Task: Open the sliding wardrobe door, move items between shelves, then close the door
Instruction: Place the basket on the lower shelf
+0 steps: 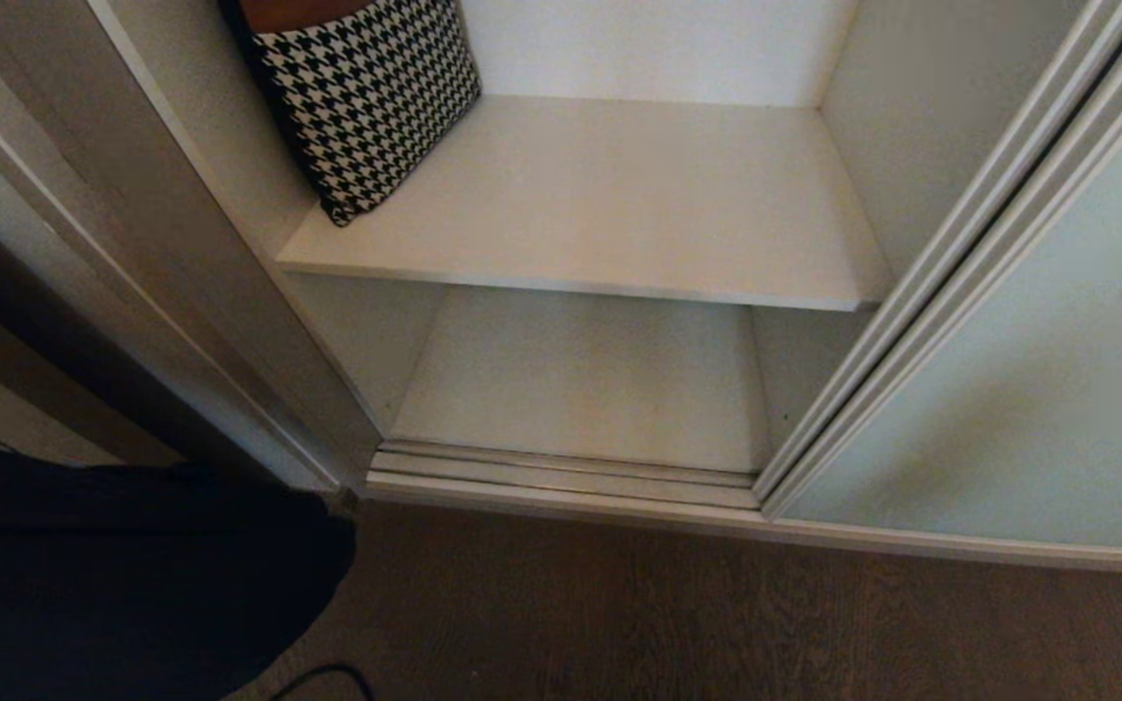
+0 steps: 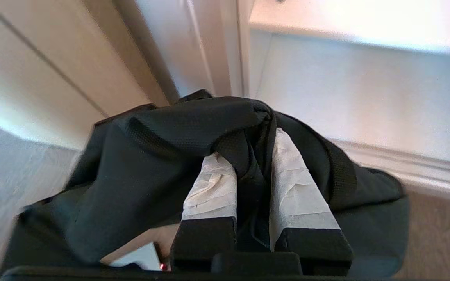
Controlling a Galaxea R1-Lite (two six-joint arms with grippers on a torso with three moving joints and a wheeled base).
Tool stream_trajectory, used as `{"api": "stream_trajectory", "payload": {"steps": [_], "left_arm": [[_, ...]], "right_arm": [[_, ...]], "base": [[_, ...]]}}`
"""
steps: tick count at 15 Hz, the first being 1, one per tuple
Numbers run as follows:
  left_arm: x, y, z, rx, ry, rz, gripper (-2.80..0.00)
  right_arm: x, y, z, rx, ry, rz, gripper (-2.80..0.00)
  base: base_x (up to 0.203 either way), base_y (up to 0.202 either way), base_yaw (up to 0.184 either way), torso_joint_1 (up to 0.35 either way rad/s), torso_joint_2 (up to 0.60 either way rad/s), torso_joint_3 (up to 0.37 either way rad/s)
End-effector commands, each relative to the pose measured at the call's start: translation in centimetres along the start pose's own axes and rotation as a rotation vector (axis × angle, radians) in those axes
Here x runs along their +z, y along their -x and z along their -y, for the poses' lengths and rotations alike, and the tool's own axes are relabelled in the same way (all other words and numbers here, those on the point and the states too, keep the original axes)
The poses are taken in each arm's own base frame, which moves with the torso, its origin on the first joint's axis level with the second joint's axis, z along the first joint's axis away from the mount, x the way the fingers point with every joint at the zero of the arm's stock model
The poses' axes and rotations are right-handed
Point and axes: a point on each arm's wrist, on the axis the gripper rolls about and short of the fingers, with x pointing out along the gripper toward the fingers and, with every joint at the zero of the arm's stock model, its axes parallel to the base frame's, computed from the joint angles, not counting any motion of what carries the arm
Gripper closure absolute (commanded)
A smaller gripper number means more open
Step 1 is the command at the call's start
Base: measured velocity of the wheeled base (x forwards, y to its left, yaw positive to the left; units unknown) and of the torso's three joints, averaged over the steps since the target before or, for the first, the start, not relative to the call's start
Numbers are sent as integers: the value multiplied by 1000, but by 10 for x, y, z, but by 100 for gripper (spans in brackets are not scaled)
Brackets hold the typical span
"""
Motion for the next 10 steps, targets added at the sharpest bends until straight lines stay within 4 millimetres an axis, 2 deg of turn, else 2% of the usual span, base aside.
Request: {"api": "stream_trajectory", "payload": {"steps": [1, 3, 4, 10], "left_arm": [[-4, 5, 4, -9, -7, 3, 0], [-10, 13, 7, -110, -14, 13, 0], [-16, 14, 7, -112, -16, 8, 0], [-19, 22, 7, -116, -14, 9, 0]], "right_arm": [[0, 0, 0, 0, 0, -1, 0], [0, 0, 0, 0, 0, 0, 0], [0, 0, 0, 0, 0, -1, 0], [0, 0, 0, 0, 0, 0, 0]], "base": [[0, 0, 0, 0, 0, 0], [0, 0, 0, 0, 0, 0], [0, 0, 0, 0, 0, 0], [0, 0, 0, 1, 1, -26]]}}
